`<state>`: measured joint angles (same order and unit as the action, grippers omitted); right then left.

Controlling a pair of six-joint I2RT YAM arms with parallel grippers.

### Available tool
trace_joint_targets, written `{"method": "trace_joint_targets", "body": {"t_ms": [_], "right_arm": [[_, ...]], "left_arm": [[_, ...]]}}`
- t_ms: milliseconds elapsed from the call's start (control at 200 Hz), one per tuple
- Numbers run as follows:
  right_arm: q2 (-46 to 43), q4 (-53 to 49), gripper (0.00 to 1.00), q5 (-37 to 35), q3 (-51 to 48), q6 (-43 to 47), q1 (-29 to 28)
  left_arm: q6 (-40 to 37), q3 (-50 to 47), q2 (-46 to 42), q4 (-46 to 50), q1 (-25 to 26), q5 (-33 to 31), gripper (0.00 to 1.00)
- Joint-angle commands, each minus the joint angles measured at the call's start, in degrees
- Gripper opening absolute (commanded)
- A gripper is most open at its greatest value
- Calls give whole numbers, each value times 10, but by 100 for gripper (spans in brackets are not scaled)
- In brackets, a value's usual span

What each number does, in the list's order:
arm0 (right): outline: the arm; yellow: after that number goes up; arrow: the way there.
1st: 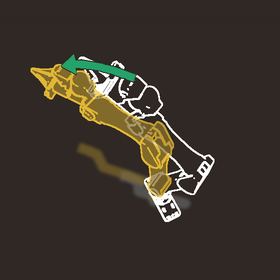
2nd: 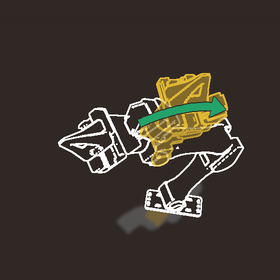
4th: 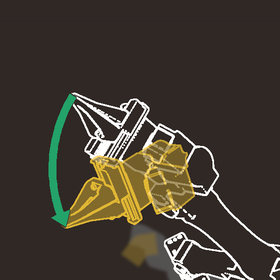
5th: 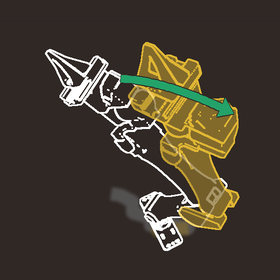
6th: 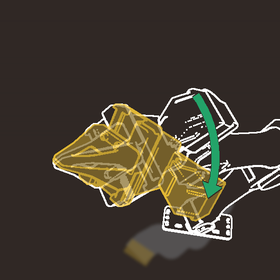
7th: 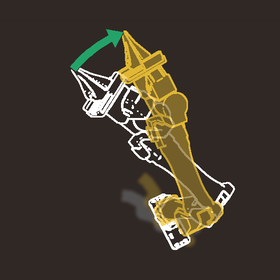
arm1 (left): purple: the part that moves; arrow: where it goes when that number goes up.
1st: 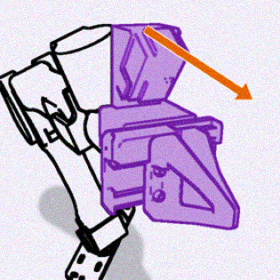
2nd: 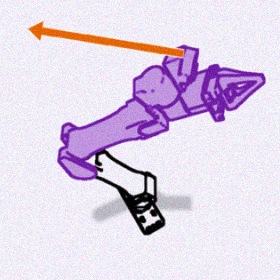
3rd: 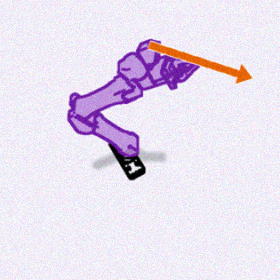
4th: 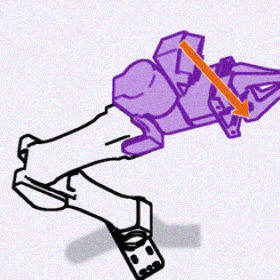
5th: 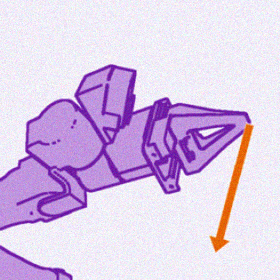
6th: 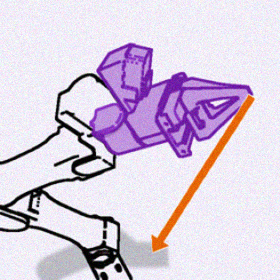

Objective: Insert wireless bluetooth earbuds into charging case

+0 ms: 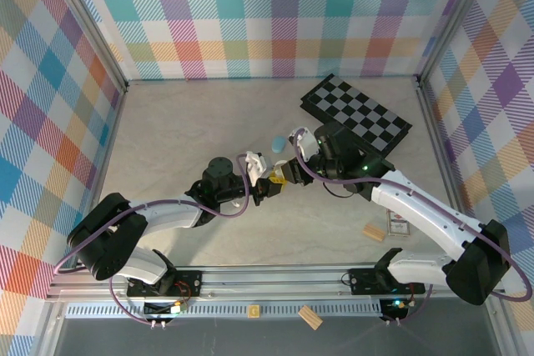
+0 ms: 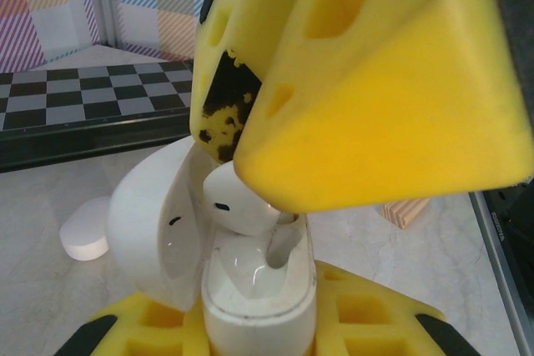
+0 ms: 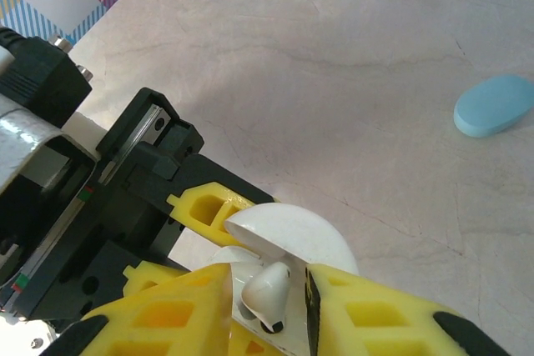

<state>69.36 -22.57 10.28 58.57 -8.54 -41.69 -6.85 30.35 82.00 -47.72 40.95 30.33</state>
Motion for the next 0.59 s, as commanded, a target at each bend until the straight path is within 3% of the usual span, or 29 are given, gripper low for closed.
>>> {"method": "trace_joint_targets", "body": {"t_ms": [0,135,590], "right_arm": [[-9,-13,32,-21,5,7,2],[7,-46,32,-66,15,9,3],[-28,-74,36,-110,7,26,3]], "left_arm": [[3,1,-9,-36,-5,0,13],[5,1,-11,-37,-6,-2,13],[31,-2,-2,-73,-12,-8,13]]}}
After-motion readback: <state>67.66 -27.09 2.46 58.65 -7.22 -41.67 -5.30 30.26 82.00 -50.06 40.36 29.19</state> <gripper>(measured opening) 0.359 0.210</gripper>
